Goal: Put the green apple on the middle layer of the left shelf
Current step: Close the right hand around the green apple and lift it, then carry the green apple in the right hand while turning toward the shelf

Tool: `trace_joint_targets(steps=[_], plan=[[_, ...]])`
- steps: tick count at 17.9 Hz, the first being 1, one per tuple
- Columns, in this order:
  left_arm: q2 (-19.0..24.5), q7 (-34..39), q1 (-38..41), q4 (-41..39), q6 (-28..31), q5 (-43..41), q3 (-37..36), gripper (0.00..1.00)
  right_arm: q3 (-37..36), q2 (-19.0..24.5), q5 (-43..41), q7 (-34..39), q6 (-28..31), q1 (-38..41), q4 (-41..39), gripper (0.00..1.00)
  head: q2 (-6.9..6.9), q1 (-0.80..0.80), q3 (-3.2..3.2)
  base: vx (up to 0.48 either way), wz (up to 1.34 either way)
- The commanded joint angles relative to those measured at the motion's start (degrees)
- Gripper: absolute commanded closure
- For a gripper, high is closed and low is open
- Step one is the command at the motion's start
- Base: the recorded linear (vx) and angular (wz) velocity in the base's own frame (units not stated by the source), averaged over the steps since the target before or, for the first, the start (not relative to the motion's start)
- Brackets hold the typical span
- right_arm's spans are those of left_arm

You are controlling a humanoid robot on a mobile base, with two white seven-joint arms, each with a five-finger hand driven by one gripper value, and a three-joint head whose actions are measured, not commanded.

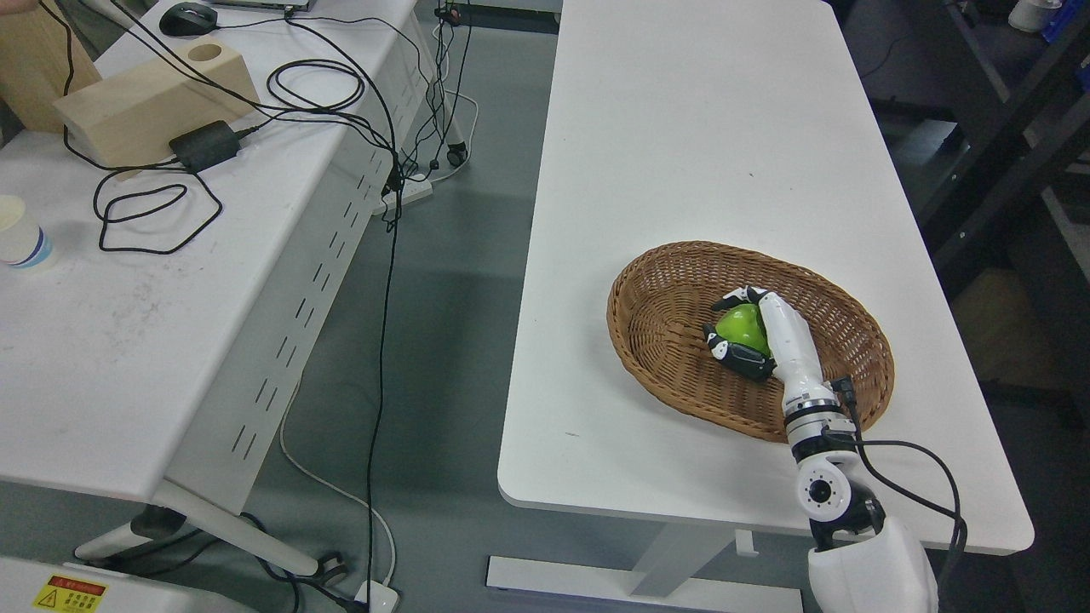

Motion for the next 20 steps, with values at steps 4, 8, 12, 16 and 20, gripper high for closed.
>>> trace_joint_targets(steps=[4, 8, 12, 16, 20], plan=[[1.0, 0.0, 0.0, 0.0, 0.0, 0.0, 0.0, 0.0, -7.0, -0.9, -10.5, 1.3, -0.8, -0.5, -0.2, 0.96, 0.0, 0.0, 0.0, 0.0, 0.0], [1.0, -0.1, 0.0, 0.0, 0.0, 0.0, 0.0, 0.0, -9.4, -1.1, -18.5, 1.3, -3.4, -0.1, -0.7, 0.95, 0.0, 0.0, 0.0, 0.0, 0.0], [1.0, 0.0, 0.0, 0.0, 0.0, 0.0, 0.0, 0.0, -11.3, -1.8, -23.3, 1.3, -3.6, 0.7, -2.3, 0.95, 0.0, 0.0, 0.0, 0.0, 0.0], [1.0, -0.1, 0.0, 0.0, 0.0, 0.0, 0.0, 0.0, -11.7, -1.7, -26.4, 1.3, -5.9, 3.7, -4.9, 0.95, 0.0, 0.0, 0.0, 0.0, 0.0], [1.0, 0.0, 0.0, 0.0, 0.0, 0.0, 0.0, 0.0, -11.8, -1.6, -26.6, 1.3, -7.2, 5.3, -5.8, 0.95, 0.0, 0.0, 0.0, 0.0, 0.0]])
